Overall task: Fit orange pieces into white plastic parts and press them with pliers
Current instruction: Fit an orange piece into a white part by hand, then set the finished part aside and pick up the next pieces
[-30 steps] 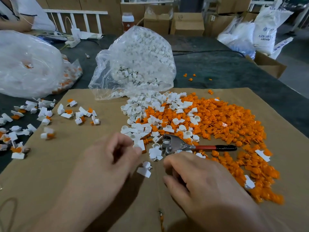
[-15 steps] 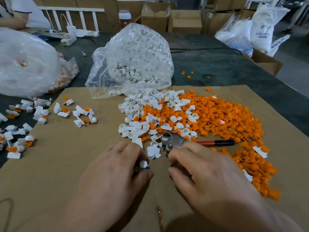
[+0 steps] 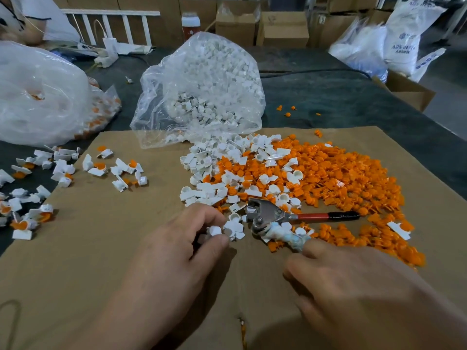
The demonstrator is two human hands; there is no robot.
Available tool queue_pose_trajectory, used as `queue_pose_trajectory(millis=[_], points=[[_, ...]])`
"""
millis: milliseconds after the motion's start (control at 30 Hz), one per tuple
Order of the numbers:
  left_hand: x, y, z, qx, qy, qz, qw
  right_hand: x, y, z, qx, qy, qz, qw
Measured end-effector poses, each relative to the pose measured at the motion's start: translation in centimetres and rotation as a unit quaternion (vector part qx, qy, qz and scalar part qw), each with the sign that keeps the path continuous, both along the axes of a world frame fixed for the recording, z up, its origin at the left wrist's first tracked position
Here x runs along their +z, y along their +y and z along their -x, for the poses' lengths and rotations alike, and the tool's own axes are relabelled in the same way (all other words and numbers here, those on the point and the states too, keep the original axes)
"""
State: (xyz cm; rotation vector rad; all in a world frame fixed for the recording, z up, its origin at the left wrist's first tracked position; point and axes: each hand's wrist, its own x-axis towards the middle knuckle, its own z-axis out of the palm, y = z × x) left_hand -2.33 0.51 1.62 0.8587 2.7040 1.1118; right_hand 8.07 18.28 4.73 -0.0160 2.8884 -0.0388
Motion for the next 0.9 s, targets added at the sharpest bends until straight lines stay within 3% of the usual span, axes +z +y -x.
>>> queue_pose_trajectory(millis=[300,500,667,767,900], points=[[-0.3,0.2,-0.5,-0.042,-0.105,-0.080,0.990,-1.1,-0.6,1.0,0.073,0.064,0.130,0.987],[-0.9,0.1,-0.6,-0.007,-0.198,-0.186,0.962,-1.1,-0.6,1.2,0.040,0.091,0.168,0.981],[-0.6,0.2,-0.5,-0.009,-0.268,-0.242,0.932,-1.7,-0.2,1.2,-0.021,0.188,0.254,0.949],[-0.3,0.5,-0.9,-0.029,-0.334,-0.282,0.899,-1.9,0.1,1.3,-0.115,0.201,0.415,0.880],[0.1,1.0,-1.2,-0.020,-0.348,-0.328,0.878,-1.8,-0.3,1.8,-0.216,0.088,0.710,0.665]])
